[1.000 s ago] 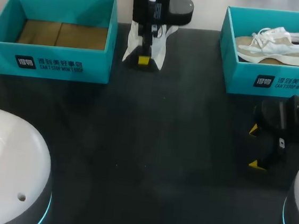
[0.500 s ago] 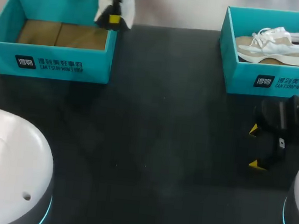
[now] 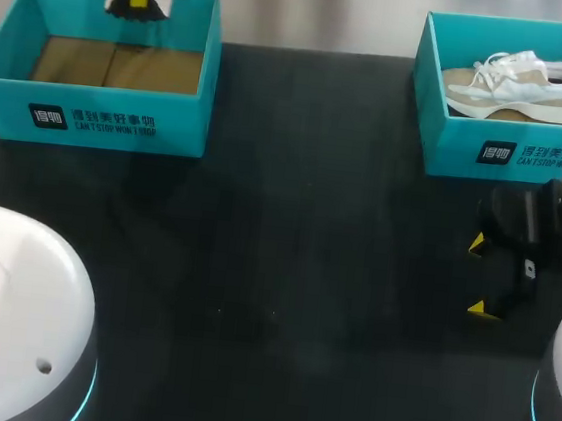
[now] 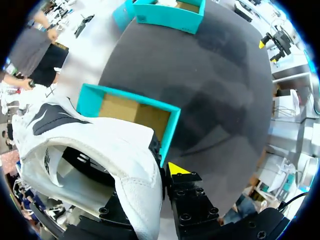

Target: Take the shoe out of the shoebox, open the shoe tongue, remove and reinsert the insole, then place the shoe into the shoebox

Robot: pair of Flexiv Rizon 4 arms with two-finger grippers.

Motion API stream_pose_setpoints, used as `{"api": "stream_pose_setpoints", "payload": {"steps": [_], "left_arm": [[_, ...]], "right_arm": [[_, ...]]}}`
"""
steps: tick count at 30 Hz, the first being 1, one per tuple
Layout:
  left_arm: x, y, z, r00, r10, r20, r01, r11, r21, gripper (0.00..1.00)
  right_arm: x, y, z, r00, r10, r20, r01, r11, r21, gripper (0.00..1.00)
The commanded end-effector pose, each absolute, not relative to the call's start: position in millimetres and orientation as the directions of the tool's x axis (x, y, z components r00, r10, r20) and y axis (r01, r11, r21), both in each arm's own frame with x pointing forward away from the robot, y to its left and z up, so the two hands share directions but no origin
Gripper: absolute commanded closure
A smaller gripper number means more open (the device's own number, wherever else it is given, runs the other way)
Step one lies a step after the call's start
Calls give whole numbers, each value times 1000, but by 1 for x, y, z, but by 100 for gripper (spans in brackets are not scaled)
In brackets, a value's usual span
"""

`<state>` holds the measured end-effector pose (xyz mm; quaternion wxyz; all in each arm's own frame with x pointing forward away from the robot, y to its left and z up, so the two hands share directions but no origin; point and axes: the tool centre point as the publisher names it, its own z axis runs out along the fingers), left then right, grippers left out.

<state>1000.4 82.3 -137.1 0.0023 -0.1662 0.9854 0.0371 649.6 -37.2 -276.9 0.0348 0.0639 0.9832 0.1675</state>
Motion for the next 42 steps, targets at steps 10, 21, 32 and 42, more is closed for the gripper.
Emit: {"api": "stream_pose_setpoints", "payload": {"steps": [10, 21, 32, 42], "left_arm": [[1004, 144, -135, -964, -264, -40, -265, 963, 38, 100], [1023, 183, -134, -970, -234, -63, -236, 971, 37, 100], [1023, 183, -134, -970, -234, -63, -236, 971, 37, 100], [1050, 215, -138, -994, 60, -89, 56, 997, 46, 100]], "right_arm": [[649, -36, -277, -989, 138, -48, 115, 937, 331, 0], [649, -36, -277, -989, 138, -48, 115, 937, 331, 0], [649, -36, -277, -989, 138, -48, 115, 937, 331, 0], [649, -36, -277, -989, 138, -48, 115, 937, 331, 0]]}}
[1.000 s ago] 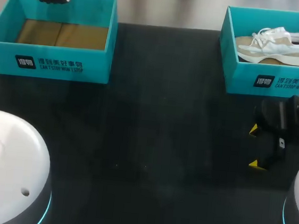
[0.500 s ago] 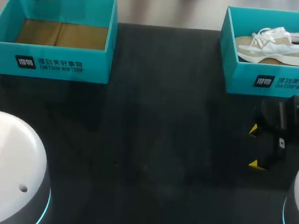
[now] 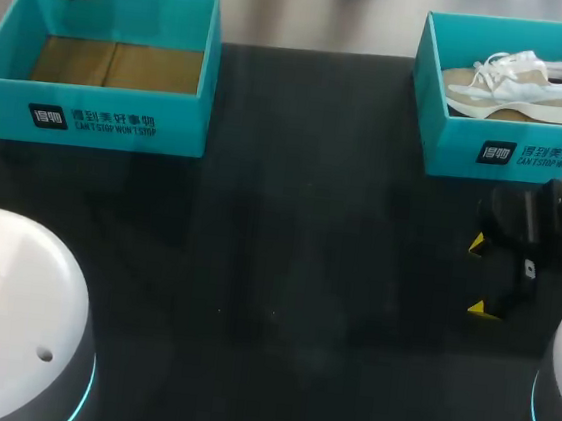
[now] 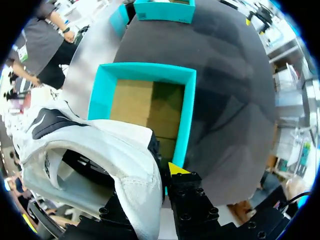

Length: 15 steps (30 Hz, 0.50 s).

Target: Take the shoe out of the shoebox, open the shoe tongue, remove and reinsert the insole, then place the shoe into the shoebox

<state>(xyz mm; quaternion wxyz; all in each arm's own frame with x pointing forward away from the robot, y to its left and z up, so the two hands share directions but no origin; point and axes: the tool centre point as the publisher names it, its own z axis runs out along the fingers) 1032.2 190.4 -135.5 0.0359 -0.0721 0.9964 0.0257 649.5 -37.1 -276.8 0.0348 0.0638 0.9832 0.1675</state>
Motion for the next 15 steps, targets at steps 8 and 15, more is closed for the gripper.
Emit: {"api": "stream_pose_setpoints", "payload": {"steps": [8, 15], "left_arm": [[1079, 270, -141, -874, 463, -149, 452, 886, 102, 100], [1076, 295, -137, -692, 708, -142, 706, 704, 75, 100]], "right_arm": [[649, -36, -277, -989, 138, -48, 115, 937, 331, 0], [649, -36, -277, -989, 138, -48, 115, 937, 331, 0]]}}
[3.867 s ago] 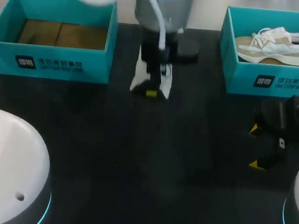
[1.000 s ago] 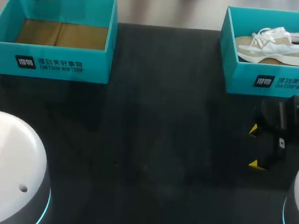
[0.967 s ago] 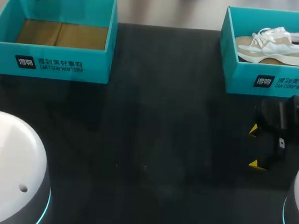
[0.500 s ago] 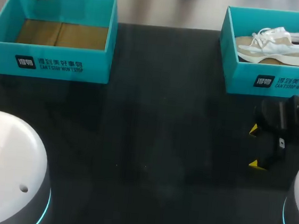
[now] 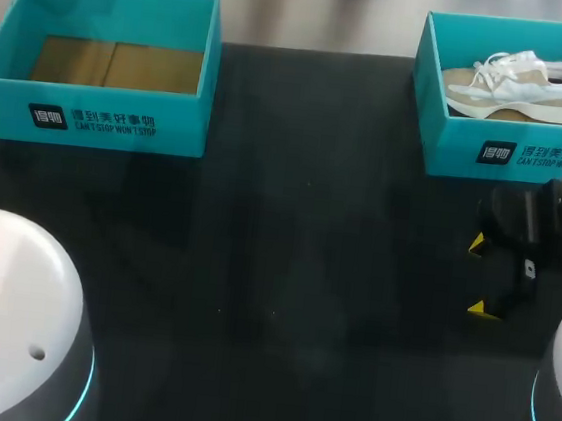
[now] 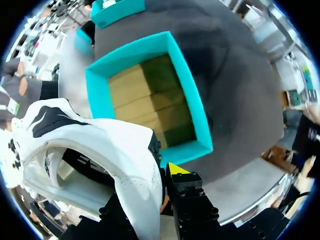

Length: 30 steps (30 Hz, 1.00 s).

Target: Take the shoe out of the shoebox, open the shoe tongue, remove and reinsert the insole, then place the shoe into the shoebox

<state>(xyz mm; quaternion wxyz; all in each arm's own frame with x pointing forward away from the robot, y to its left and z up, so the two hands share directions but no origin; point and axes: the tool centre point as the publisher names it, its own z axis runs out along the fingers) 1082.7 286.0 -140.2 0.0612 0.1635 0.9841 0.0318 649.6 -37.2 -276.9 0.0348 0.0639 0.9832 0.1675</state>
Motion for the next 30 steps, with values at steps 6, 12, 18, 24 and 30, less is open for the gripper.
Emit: {"api": "stream_pose_setpoints", "payload": {"steps": [6, 12, 18, 24, 30], "left_arm": [[1076, 295, -137, -692, 708, -142, 706, 704, 75, 100], [1076, 295, -137, -692, 708, -142, 706, 704, 75, 100], [1082, 307, -148, -402, 912, -88, 897, 411, 163, 100], [1079, 319, -164, -271, 962, -25, 946, 271, 177, 100], [1077, 320, -184, -247, 968, 35, 957, 238, 167, 100]], "right_arm": [[649, -36, -277, -989, 138, -48, 115, 937, 331, 0], [649, -36, -277, -989, 138, -48, 115, 937, 331, 0], [649, -36, -277, -989, 138, -48, 115, 937, 331, 0], [649, -36, -277, -989, 138, -48, 115, 937, 331, 0], [649, -36, -277, -989, 138, -48, 115, 937, 331, 0]]}}
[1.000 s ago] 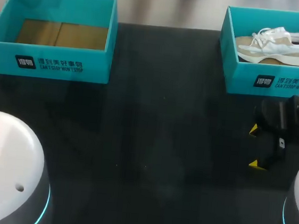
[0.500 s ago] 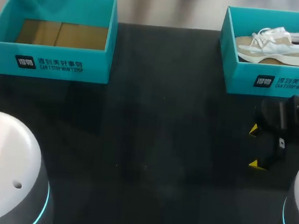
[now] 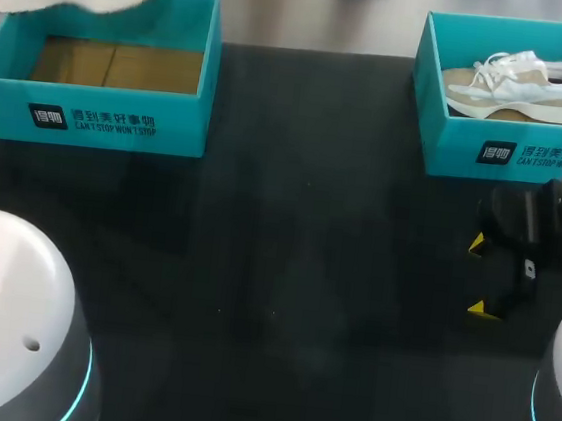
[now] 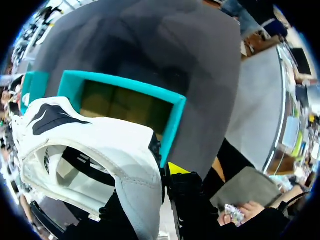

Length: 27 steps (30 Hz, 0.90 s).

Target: Take the shoe out of the shoebox, open the shoe tongue, remove and reinsert the insole, then place the shoe into the shoebox

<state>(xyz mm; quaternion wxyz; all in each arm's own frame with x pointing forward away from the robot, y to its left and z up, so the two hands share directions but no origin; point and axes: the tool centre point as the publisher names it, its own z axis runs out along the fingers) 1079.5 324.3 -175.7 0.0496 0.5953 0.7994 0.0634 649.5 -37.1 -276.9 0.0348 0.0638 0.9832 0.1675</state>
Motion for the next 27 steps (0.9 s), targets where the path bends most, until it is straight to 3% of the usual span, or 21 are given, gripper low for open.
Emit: {"api": "stream_pose_setpoints", "payload": {"steps": [1, 27], "left_arm": [[1079, 320, -188, -239, 970, 46, 959, 228, 166, 100], [1090, 309, -236, -256, 961, 102, 958, 238, 161, 100]], "right_arm": [[649, -36, -277, -989, 138, -48, 115, 937, 331, 0], [649, -36, -277, -989, 138, -48, 115, 937, 331, 0]]}}
